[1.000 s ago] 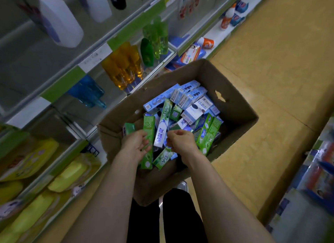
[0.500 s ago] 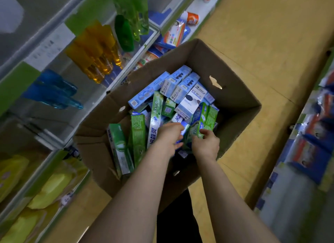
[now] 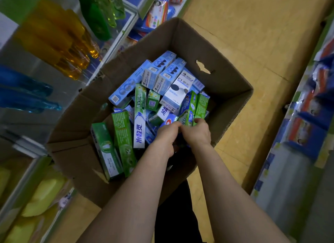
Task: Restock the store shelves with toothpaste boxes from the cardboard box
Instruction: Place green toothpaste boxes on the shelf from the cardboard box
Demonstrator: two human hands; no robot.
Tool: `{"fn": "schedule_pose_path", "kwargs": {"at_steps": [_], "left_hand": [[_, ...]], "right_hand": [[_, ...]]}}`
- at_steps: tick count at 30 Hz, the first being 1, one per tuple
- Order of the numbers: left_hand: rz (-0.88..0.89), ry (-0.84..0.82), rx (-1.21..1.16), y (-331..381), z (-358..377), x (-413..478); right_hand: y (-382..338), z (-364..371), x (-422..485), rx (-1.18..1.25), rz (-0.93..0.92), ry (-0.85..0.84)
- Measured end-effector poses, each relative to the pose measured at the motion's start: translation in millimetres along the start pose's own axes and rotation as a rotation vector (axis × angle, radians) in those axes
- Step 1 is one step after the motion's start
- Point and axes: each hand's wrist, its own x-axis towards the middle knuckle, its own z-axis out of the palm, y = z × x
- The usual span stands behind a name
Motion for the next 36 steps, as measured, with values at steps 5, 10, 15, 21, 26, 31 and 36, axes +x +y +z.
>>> {"fn": "schedule_pose_path", "kwargs": {"at_steps": [5,10,15,21,26,31,36], "left_hand": [[-0.025,-0.129,-0.057,17.6,8.8,-17.7],[-0.039,-0.258,-0.138,28.2,16.7,-41.3],[-0.044,-0.267,-0.234,35.9,16.9,-68.6],[0.140,-0.300,-0.282,56.9,-0.6,-103.7],[0.280,-0.256,-0.252,67.3,-11.3,-132.2],[0.342,-0.272,-0.241,64.7,-13.2,-163.9],[0.469,-0.321,-0.228,59.5,10.4,-205.5]], "right_hand": [[-16.1,-26.0,-19.7,0.099,-0.020,0.007],[-33.0,-63.1,-53.0,0.149,-0.137,-0.004],[-41.9,-113.5,-95.7,0.173,-0.232,0.005],[-38.7,-161.8,-149.6,0.349,-0.336,0.001],[-29.0,-159.0,-168.7,0.639,-0.339,0.134],[-15.4,-157.3,-188.0,0.802,-0.356,0.231],[7.2,-180.6,-212.8,0.914,-0.404,0.320]]}}
